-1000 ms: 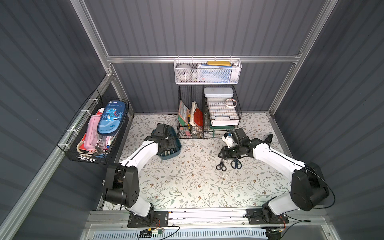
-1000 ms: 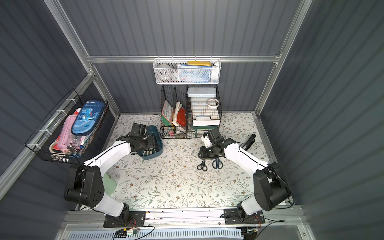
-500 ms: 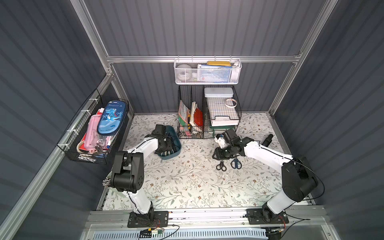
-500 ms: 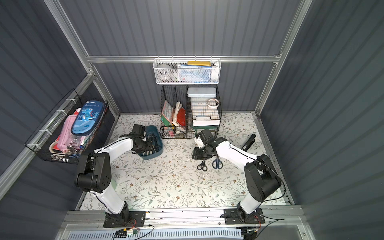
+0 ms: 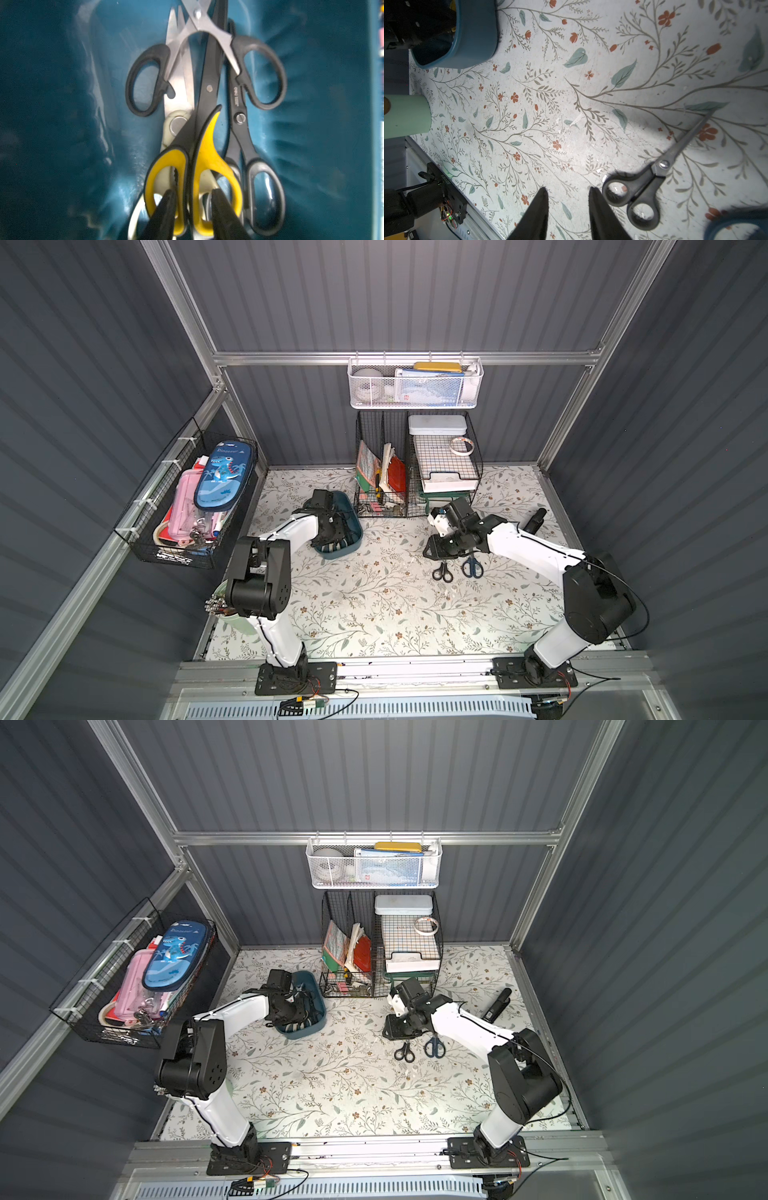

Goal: Take the scissors out of the storage box
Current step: Pick up the scissors from the storage box.

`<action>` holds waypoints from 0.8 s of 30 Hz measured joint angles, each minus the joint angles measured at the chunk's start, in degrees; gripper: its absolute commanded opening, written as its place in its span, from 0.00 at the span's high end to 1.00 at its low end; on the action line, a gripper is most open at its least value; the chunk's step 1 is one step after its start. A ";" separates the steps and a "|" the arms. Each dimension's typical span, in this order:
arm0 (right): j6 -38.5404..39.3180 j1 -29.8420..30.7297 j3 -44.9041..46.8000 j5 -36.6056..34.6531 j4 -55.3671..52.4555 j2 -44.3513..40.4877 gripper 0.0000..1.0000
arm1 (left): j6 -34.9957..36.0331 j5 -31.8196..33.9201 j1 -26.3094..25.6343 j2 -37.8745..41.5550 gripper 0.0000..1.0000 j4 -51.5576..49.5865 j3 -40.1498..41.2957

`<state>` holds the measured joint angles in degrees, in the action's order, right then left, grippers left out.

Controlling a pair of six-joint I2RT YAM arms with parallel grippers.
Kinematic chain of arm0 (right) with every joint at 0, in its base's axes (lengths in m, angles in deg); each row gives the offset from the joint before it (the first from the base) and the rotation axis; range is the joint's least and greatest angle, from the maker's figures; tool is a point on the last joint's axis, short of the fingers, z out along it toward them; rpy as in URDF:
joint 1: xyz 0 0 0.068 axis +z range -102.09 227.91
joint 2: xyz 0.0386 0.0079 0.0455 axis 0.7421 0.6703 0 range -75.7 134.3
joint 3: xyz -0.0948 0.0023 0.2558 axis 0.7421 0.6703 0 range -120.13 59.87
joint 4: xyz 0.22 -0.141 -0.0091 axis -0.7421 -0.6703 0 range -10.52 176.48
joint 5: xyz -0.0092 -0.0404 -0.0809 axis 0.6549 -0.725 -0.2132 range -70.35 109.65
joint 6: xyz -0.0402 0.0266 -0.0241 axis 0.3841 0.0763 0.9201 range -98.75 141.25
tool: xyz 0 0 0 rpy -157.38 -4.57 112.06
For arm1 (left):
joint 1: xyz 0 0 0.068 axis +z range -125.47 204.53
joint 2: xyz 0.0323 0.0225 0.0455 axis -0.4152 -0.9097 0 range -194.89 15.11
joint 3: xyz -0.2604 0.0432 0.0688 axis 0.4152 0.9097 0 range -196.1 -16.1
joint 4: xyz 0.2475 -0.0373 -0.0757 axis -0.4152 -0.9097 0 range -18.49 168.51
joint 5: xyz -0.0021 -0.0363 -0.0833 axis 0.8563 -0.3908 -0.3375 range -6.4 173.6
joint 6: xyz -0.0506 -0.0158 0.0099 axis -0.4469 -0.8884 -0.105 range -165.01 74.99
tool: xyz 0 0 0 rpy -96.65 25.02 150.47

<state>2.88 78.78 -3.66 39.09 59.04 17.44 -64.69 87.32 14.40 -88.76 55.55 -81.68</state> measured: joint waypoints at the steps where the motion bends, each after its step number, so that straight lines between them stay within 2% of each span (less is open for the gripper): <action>1: -0.02 0.00 0.00 0.02 0.00 0.00 0.63 | -0.02 0.28 0.00 -0.22 0.73 0.37 0.00; 9: -0.07 0.15 0.00 0.52 0.07 0.00 0.63 | -0.50 0.46 0.04 -0.76 0.89 1.44 -0.22; 12: -0.11 0.37 0.00 0.68 0.09 0.00 0.63 | -0.46 0.46 0.04 -0.76 1.00 1.46 -0.22; 18: -0.20 0.70 -0.02 0.90 0.13 0.00 0.63 | -0.96 0.28 0.04 0.24 1.00 1.29 0.02; 24: -0.22 1.27 -1.18 0.92 0.11 0.00 0.63 | -1.11 -1.14 0.04 5.20 1.00 -0.26 0.20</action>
<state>2.66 80.05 -4.84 40.01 59.15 17.44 -65.80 86.19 14.45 -83.56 55.29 -81.49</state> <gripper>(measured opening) 0.372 0.174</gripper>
